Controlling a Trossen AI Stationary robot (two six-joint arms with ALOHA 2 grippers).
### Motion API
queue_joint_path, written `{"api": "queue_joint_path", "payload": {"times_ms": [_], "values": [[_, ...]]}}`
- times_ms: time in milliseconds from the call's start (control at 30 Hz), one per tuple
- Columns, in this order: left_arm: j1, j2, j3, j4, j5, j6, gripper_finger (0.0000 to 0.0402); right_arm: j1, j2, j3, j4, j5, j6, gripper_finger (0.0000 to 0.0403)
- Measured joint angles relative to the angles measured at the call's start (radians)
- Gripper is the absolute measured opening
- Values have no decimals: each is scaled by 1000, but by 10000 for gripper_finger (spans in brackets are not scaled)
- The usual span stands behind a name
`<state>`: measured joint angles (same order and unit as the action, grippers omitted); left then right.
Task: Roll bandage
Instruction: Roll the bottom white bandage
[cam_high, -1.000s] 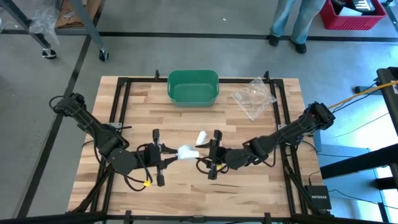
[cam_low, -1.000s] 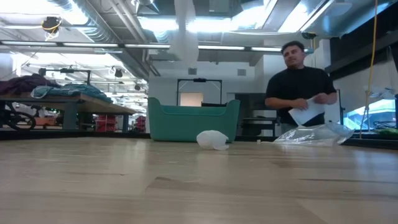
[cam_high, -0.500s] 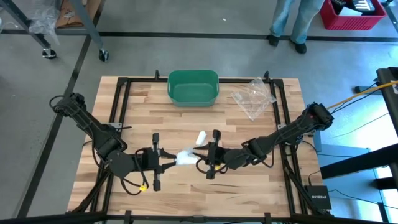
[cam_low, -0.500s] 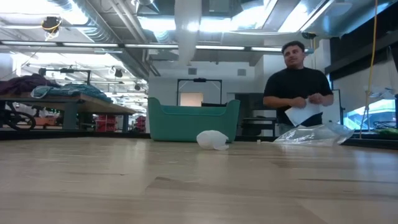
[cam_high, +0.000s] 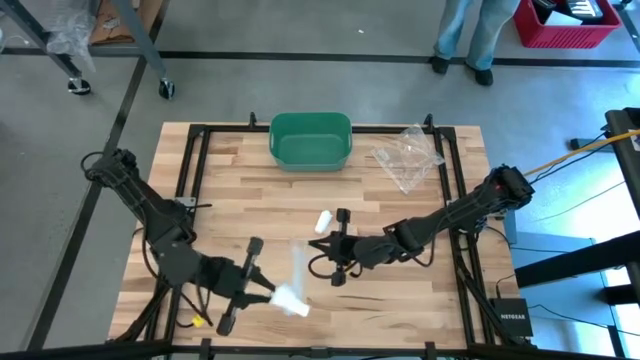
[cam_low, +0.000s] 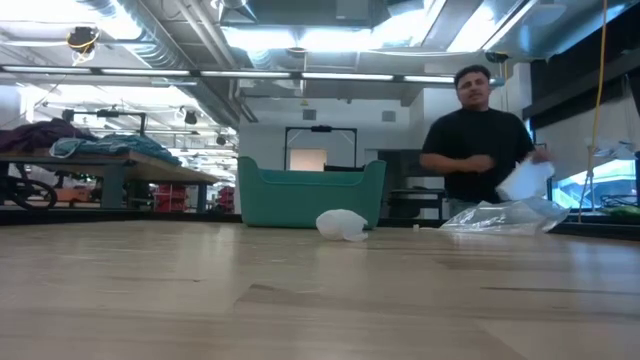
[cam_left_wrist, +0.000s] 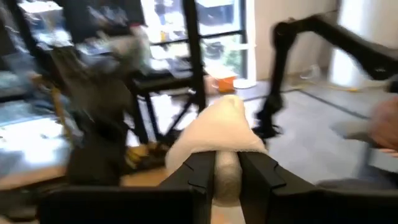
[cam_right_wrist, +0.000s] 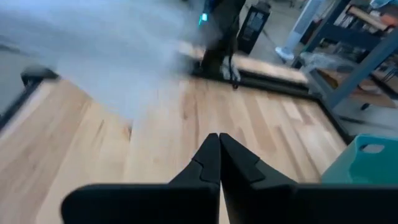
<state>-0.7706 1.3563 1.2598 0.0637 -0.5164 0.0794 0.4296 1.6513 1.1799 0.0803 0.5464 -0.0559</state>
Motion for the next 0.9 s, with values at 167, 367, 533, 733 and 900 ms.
{"api": "queue_joint_path", "payload": {"times_ms": [167, 367, 533, 733, 900], "values": [[-25, 0, 0, -11, -224, 51, 40, 0, 19, -12, -1, -26, 37, 5], [-14, 0, 0, -56, -232, -3, 40, 2, 16, 16, -4, -41, 108, 27], [-14, 0, 0, -56, -232, -19, 40, 17, 5, 85, -91, -70, 154, 109], [-13, 0, 0, -56, -232, -27, 40, 23, 15, 94, -63, -257, 155, 209], [-13, 0, 0, -55, -232, -27, 40, 21, 74, 94, -25, -271, 110, 245]]}}
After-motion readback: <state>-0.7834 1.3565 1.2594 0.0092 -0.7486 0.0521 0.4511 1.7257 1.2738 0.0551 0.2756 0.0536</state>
